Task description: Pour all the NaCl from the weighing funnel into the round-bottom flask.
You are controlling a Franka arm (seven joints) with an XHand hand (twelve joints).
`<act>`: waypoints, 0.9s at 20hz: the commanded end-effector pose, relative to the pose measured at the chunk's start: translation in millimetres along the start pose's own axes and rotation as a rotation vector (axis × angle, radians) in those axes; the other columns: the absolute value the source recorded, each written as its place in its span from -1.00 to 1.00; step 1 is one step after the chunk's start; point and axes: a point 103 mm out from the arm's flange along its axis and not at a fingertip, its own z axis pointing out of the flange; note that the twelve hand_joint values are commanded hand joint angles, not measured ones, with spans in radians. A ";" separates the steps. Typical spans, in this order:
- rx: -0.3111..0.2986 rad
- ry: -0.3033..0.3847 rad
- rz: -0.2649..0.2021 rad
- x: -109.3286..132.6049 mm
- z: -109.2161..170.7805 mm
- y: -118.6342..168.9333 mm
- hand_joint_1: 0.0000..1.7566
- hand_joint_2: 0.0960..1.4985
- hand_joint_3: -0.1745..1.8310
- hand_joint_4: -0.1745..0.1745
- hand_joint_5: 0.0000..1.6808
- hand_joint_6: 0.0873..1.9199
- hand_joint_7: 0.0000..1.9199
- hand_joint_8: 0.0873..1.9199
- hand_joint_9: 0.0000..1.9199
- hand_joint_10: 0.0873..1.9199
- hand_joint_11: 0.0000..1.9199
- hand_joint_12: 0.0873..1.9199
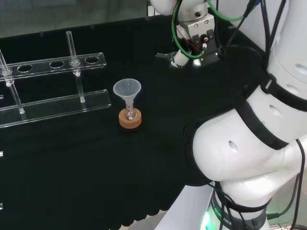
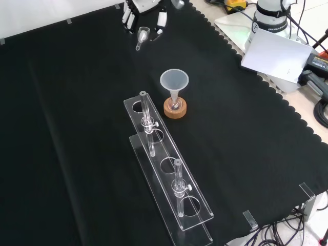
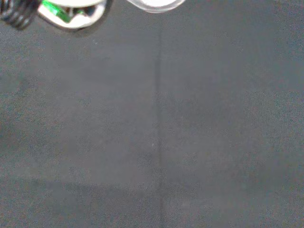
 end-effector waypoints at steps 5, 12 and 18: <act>0.047 -0.084 -0.051 40.9 -4.3 -41.6 0.26 -0.16 -0.20 1.00 0.47 -0.30 -0.15 -0.37 0.34 -0.89 0.17 -0.17; 0.062 -0.112 -0.082 50.5 -3.7 -38.2 0.26 -0.16 -0.20 1.00 0.48 -0.31 -0.15 -0.37 0.35 -0.90 0.16 -0.17; 0.077 -0.133 -0.099 57.1 -4.9 -42.8 0.26 -0.16 -0.20 1.00 0.48 -0.31 -0.15 -0.37 0.35 -0.90 0.16 -0.17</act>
